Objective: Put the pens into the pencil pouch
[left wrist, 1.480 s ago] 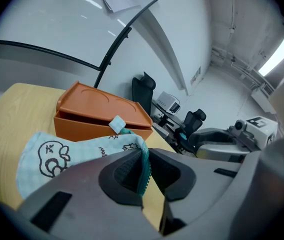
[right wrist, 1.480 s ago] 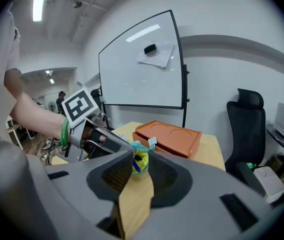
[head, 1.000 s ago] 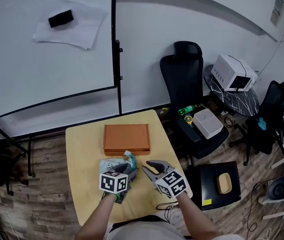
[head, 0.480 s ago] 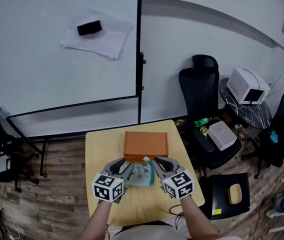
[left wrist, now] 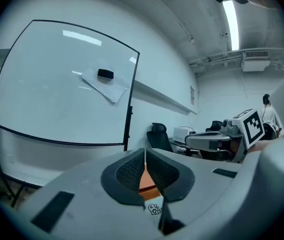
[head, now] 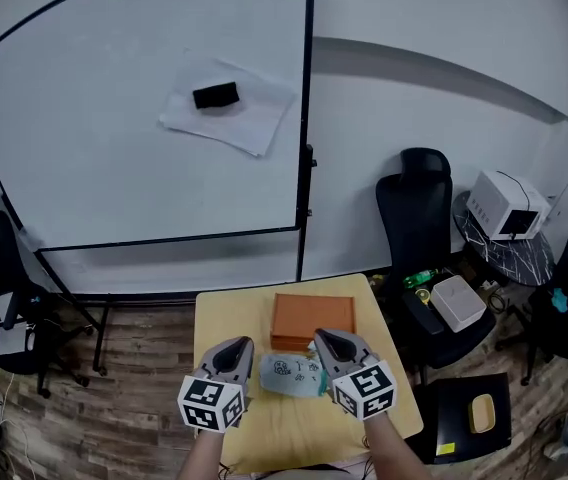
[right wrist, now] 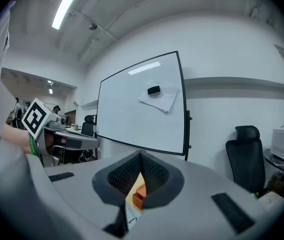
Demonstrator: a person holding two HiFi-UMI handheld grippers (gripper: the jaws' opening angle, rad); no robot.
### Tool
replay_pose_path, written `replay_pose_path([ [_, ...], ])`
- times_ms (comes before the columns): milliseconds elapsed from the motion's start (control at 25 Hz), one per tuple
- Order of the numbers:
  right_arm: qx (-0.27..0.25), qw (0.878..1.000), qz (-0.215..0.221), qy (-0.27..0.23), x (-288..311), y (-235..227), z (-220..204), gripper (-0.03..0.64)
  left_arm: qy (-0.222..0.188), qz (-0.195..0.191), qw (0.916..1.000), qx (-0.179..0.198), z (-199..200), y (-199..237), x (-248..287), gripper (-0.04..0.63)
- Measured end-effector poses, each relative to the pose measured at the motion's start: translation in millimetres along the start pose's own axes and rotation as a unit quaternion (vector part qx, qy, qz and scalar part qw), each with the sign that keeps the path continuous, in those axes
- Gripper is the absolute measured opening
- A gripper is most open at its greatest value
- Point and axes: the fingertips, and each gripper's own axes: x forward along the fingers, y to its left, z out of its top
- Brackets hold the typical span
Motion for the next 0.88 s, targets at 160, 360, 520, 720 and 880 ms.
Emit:
replay_pose_path([
  [160, 0.013, 1.000, 0.001, -0.002, 2, 4, -3, 0.000, -0.015, 0.005, 0.9999, 0.000, 8, 4, -12, 0.020],
  [360, 0.015, 1.000, 0.006, -0.003, 5, 7, -2, 0.000, -0.021, 0.006, 0.9998, -0.002, 14, 11, -14, 0.021],
  [520, 0.013, 1.000, 0.013, -0.008, 5, 10, 2, 0.000, -0.024, 0.001, 0.9997, 0.000, 15, 9, -15, 0.020],
  [720, 0.009, 1.000, 0.022, -0.014, 6, 15, 10, 0.002, -0.023, 0.001, 0.9997, 0.005, 17, 9, -15, 0.020],
  [880, 0.011, 1.000, 0.024, -0.017, 6, 15, 11, 0.002, -0.019, 0.005, 0.9998, 0.009, 15, 11, -15, 0.020],
])
